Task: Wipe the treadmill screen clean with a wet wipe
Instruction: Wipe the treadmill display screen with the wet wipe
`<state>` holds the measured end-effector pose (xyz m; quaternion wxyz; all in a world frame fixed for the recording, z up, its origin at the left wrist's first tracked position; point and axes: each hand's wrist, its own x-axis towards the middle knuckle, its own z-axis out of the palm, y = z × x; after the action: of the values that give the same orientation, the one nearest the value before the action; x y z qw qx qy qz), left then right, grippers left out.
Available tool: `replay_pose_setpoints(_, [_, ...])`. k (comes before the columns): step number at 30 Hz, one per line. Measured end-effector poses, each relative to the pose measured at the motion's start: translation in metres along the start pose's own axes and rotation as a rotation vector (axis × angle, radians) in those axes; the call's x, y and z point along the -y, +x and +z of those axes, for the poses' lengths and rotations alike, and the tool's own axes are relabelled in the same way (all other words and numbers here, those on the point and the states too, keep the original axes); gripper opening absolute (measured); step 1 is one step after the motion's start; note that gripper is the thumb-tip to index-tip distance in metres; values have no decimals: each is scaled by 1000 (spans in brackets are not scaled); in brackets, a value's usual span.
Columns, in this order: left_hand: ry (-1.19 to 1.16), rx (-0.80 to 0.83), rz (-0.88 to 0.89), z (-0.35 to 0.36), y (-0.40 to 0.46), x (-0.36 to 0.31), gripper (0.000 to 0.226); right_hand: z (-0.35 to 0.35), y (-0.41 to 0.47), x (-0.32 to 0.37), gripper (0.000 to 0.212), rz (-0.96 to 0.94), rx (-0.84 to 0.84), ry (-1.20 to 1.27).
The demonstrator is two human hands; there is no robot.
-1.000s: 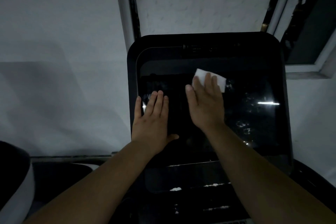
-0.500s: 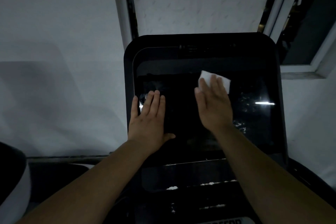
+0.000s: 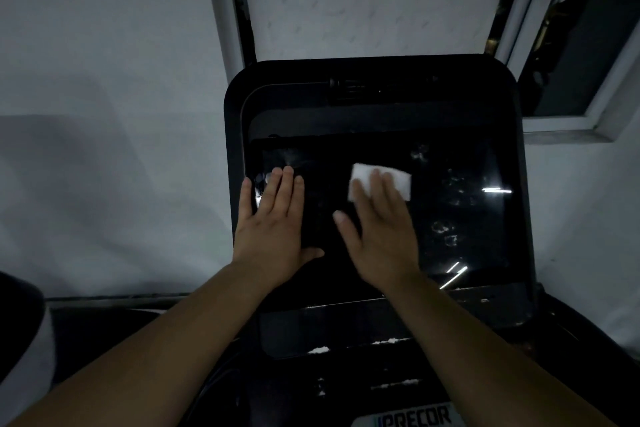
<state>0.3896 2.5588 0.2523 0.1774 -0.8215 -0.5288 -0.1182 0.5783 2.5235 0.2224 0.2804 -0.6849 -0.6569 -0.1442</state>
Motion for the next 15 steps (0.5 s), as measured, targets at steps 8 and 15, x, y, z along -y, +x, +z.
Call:
replay_pose_setpoints(8, [10,-14,4,0,1,0,126,-8,1,-41,75,100,2,-44])
replay_pose_setpoints(15, [1,-18,14,3,1,1,95,13,-5,44,68,-86,36,71])
